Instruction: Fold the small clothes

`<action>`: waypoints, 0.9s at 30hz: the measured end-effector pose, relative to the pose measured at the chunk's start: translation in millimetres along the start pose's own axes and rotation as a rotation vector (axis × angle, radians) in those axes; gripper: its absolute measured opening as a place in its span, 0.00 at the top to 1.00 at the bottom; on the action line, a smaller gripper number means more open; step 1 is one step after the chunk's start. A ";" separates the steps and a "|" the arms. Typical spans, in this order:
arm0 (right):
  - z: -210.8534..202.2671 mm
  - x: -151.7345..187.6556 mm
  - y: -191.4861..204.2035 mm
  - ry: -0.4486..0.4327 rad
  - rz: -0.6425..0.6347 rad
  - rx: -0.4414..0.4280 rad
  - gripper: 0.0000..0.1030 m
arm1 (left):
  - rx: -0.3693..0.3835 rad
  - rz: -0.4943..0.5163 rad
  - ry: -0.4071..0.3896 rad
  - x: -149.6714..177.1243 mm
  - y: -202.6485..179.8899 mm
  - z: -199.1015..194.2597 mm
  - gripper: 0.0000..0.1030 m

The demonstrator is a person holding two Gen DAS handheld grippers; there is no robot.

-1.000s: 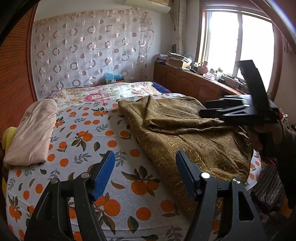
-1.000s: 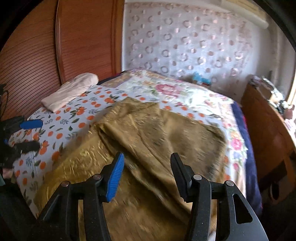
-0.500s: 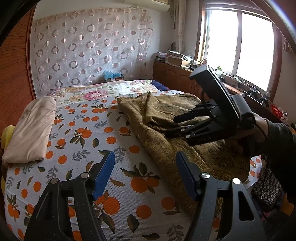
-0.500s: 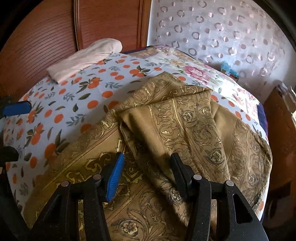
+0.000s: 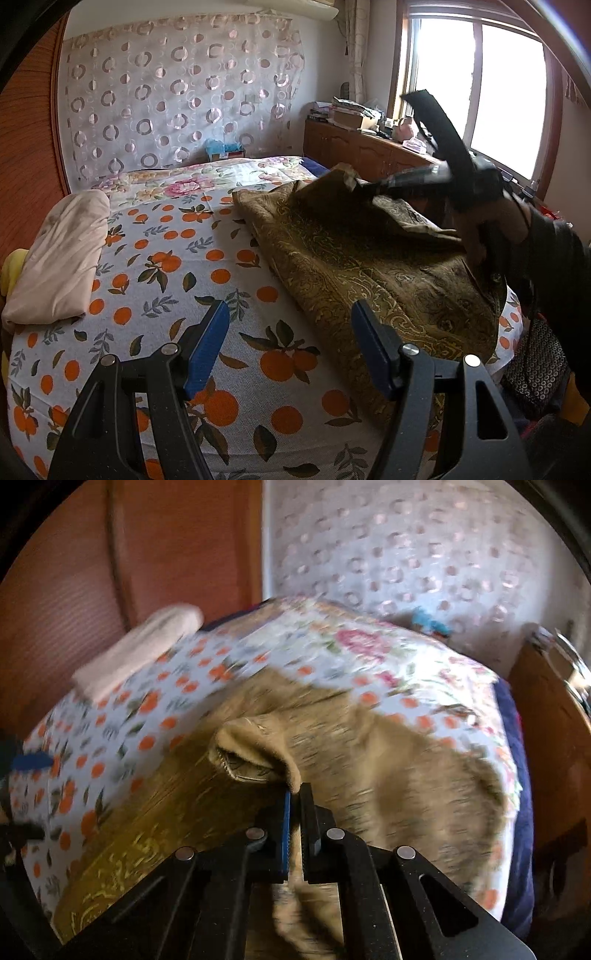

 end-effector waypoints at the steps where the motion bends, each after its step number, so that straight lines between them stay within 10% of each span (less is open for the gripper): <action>1: -3.1 -2.5 -10.7 -0.006 0.025 0.015 0.96 | 0.001 0.001 0.000 0.6 -0.1 0.0 0.33; 17: 18.3 -21.0 -136.2 -0.004 0.342 0.333 0.96 | 0.004 0.009 0.020 6.9 -4.9 4.5 0.33; 27: -13.0 19.4 -97.9 -0.025 0.250 0.220 0.87 | 0.014 0.024 0.028 7.4 -12.4 6.0 0.33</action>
Point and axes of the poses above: each gripper's, at about its wrist camera, not at the fingertips, and z roughly the way its jaws point, y to its left, x to its underside, the point moved 10 cm from there along z, roughly the way its jaws point, and after that the axes turned 12 degrees about y, right-handed, at the moved point
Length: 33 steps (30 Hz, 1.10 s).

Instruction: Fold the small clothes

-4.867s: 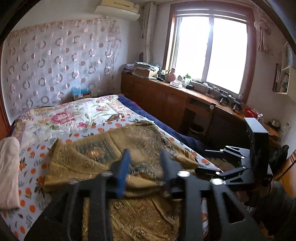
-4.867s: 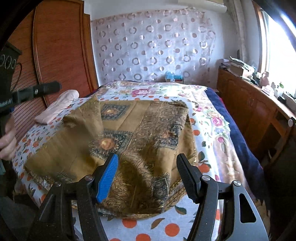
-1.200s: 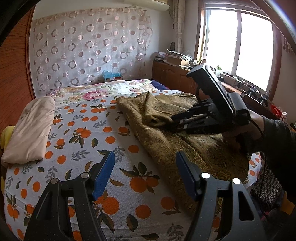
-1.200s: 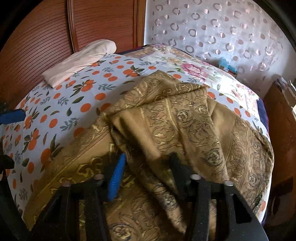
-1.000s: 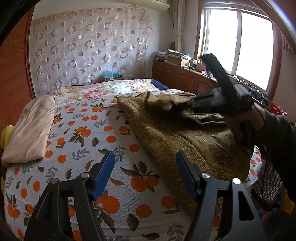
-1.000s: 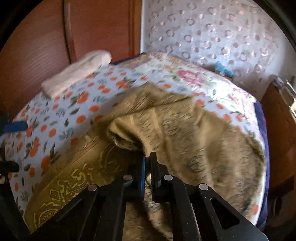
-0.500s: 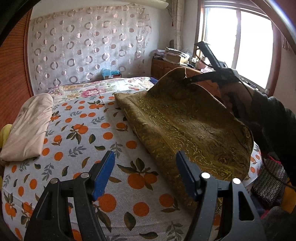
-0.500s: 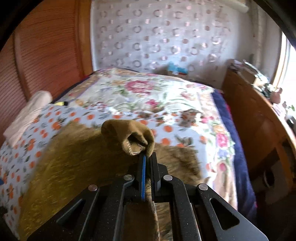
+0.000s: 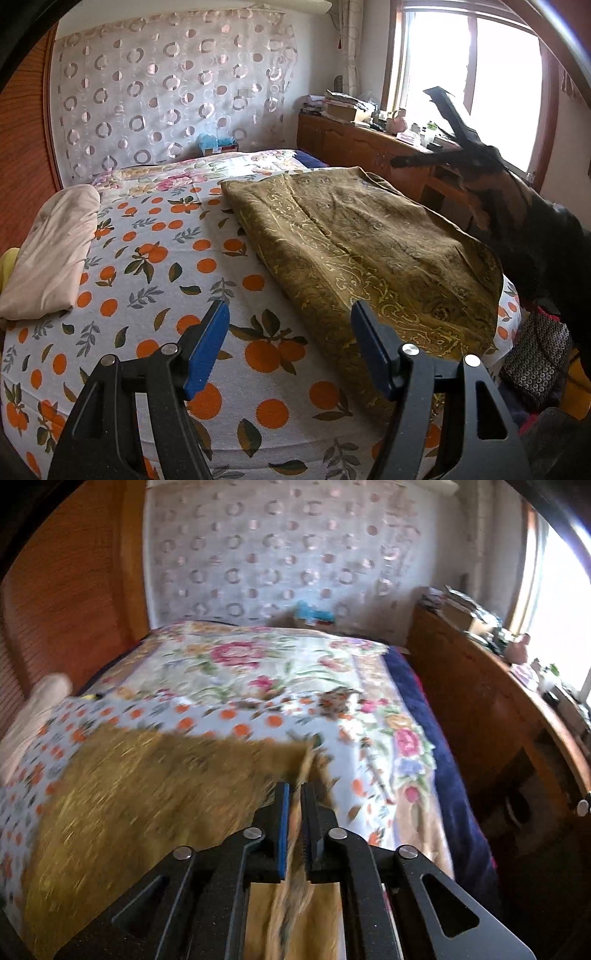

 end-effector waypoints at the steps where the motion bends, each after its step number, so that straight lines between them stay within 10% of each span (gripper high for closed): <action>1: -4.5 10.2 2.5 0.003 -0.016 -0.008 0.78 | 0.003 0.001 0.001 -0.4 -1.3 0.4 0.33; 12: -45.7 116.5 2.3 0.044 -0.013 -0.077 0.66 | 0.017 0.028 0.046 5.4 -16.7 12.9 0.33; 20: -70.7 130.8 9.6 0.038 -0.046 -0.089 0.67 | 0.025 0.044 0.082 8.2 -25.2 21.8 0.33; 25: -70.0 130.0 10.6 0.005 -0.042 -0.099 0.94 | 0.017 0.059 0.097 9.8 -29.1 24.4 0.33; 33: -80.4 130.4 -4.4 -0.052 0.001 -0.043 0.98 | 0.017 0.075 0.113 13.6 -35.3 27.5 0.33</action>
Point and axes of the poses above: each gripper's, at about its wrist camera, not at the fingertips, and z roughly the way its jaws point, y to its left, x to its underside, the point moved 10 cm from there along z, roughly the way its jaws point, and after that the axes turned 12 degrees about y, right-handed, at the moved point
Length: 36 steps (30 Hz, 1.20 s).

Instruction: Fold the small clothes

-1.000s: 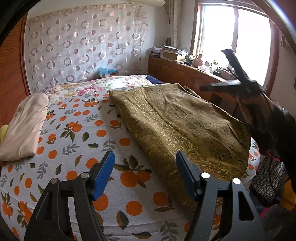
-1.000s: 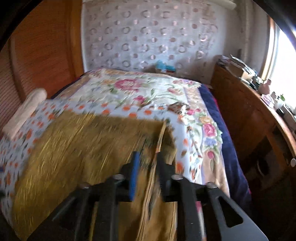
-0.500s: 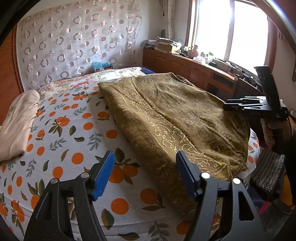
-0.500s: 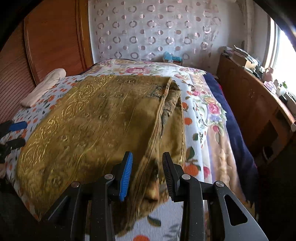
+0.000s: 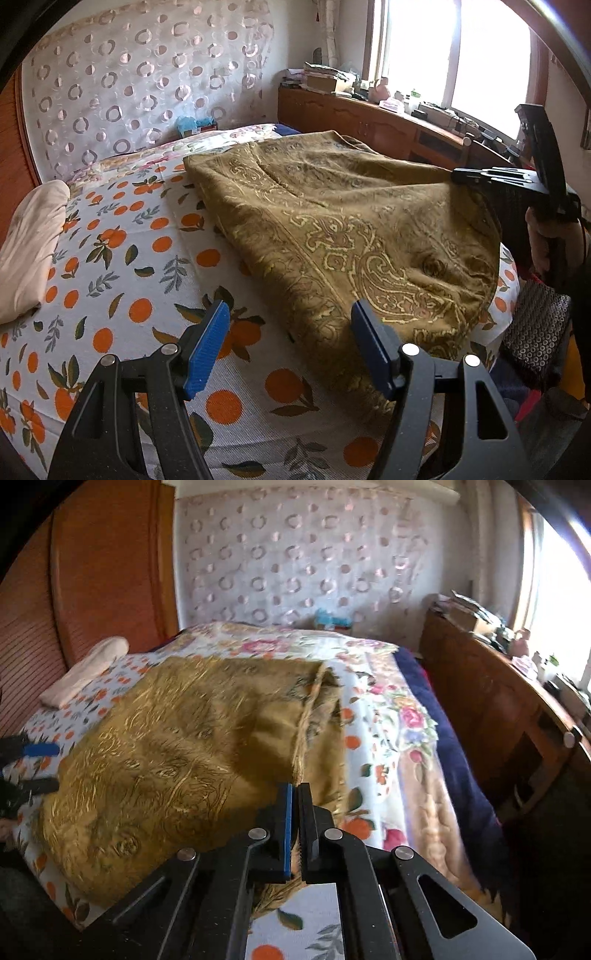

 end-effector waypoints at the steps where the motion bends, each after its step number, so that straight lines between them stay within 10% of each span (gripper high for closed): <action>1: 1.1 1.5 1.0 0.007 -0.004 -0.002 0.98 | 0.000 0.003 0.003 0.9 -0.8 0.3 0.33; 12: -1.1 4.6 5.4 0.034 -0.016 0.028 0.94 | 0.012 0.023 0.028 7.9 -9.3 3.2 0.33; 19: -12.0 5.2 12.0 0.003 -0.018 0.070 0.39 | 0.069 0.036 0.075 18.9 -16.6 8.0 0.46; 25: -21.2 15.3 30.6 -0.006 -0.044 0.024 0.38 | 0.104 0.054 0.101 27.9 -24.0 3.1 0.55; 30: -30.9 23.8 47.1 -0.012 -0.073 -0.019 0.37 | 0.160 0.067 0.118 33.6 -35.6 -1.7 0.85; 36: -35.9 35.3 71.7 0.006 -0.122 -0.103 0.36 | 0.202 0.047 -0.012 2.4 -40.0 -39.6 0.94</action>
Point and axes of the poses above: each gripper's, at about its wrist camera, not at the fingertips, and z roughly the way its jaws point, y to its left, x to its underside, the point moved 10 cm from there along z, roughly the way its jaws point, and after that the axes turned 12 degrees about y, right-handed, at the moved point
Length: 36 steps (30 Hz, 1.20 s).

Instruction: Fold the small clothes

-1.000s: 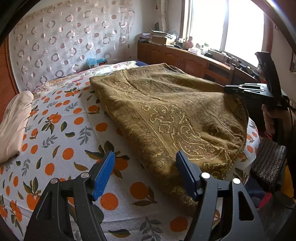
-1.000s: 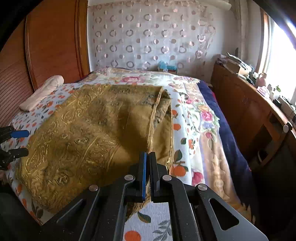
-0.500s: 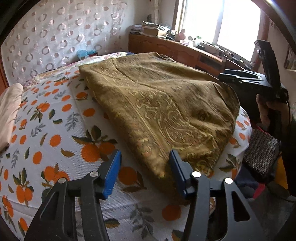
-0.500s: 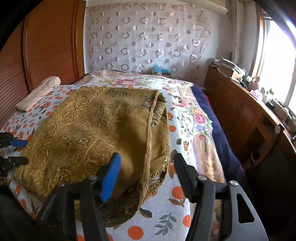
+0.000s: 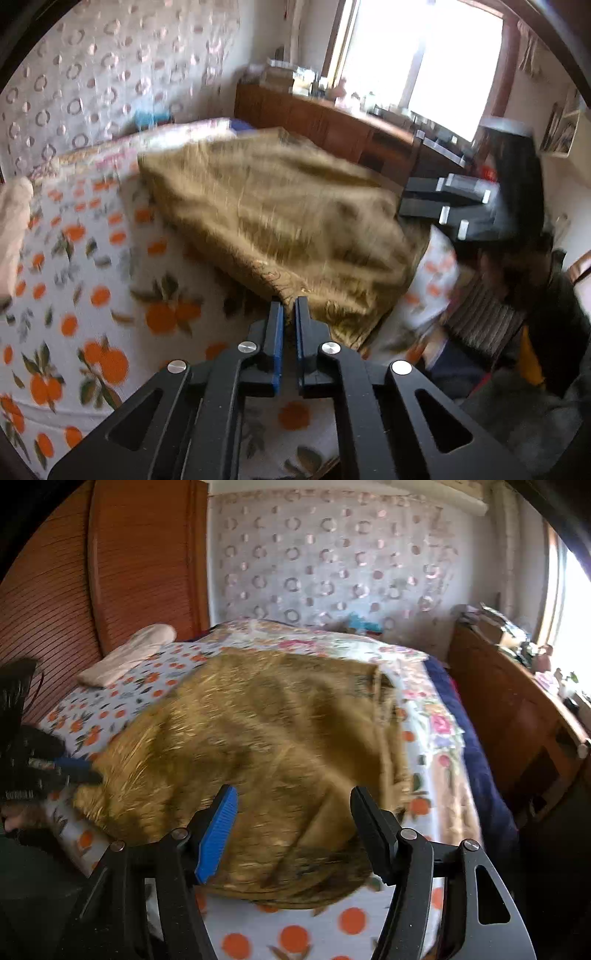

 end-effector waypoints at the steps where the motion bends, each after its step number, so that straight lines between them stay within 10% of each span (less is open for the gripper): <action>1: 0.1 1.2 2.0 0.003 -0.007 -0.018 0.36 | 0.000 0.000 -0.022 -7.5 -1.3 -6.1 0.94; 14: -28.2 11.5 18.6 -0.022 -0.053 -0.089 0.36 | -0.027 0.020 -0.150 -83.3 -4.8 -26.4 0.94; 36: 20.8 13.4 -7.5 0.047 -0.027 0.020 0.41 | -0.076 -0.034 -0.176 -89.1 17.5 -27.8 0.94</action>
Point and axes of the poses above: each gripper's, at about its wrist camera, not at the fingertips, and z roughly the way its jaws point, y to its left, x to its underside, the point moved 10 cm from there along z, roughly the way its jaws point, and after that the axes turned 12 degrees about y, right-handed, at the moved point
